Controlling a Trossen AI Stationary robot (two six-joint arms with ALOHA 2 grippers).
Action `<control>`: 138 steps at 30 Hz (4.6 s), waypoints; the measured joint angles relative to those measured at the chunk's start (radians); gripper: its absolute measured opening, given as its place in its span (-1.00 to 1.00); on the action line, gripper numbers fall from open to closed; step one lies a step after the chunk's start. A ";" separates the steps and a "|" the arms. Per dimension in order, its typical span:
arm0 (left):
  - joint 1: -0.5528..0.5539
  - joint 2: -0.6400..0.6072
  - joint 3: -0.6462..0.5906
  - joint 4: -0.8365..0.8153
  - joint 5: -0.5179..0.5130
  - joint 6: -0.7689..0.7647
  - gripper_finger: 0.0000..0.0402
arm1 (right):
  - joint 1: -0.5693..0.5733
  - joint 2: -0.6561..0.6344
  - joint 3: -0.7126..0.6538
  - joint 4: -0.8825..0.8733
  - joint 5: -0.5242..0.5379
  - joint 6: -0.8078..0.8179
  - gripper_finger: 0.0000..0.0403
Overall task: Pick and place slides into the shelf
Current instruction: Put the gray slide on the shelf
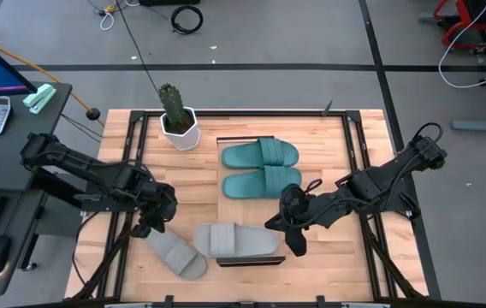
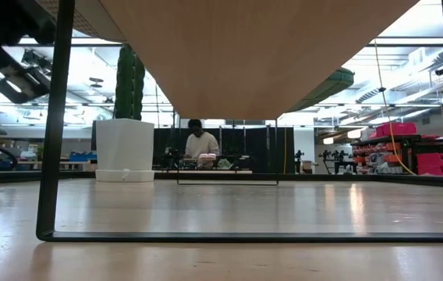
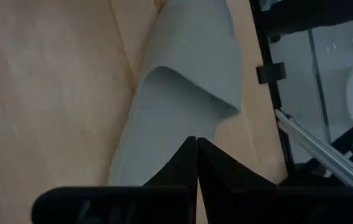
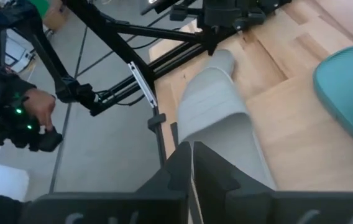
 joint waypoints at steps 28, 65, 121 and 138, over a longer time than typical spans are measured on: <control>0.014 0.001 -0.264 0.615 0.078 -0.536 -0.34 | -0.001 0.001 0.000 0.013 0.034 -0.007 -0.87; -0.183 0.344 -0.267 1.009 -0.098 -0.768 -0.09 | -0.002 0.001 0.001 0.013 0.034 -0.008 -0.87; -0.160 -0.106 0.281 -0.120 -0.107 -0.542 -0.94 | 0.000 0.001 0.001 0.000 0.034 -0.011 -0.89; -0.135 -0.104 0.441 -0.069 -0.342 -0.604 -0.87 | 0.009 0.001 0.001 0.001 0.035 -0.038 -0.89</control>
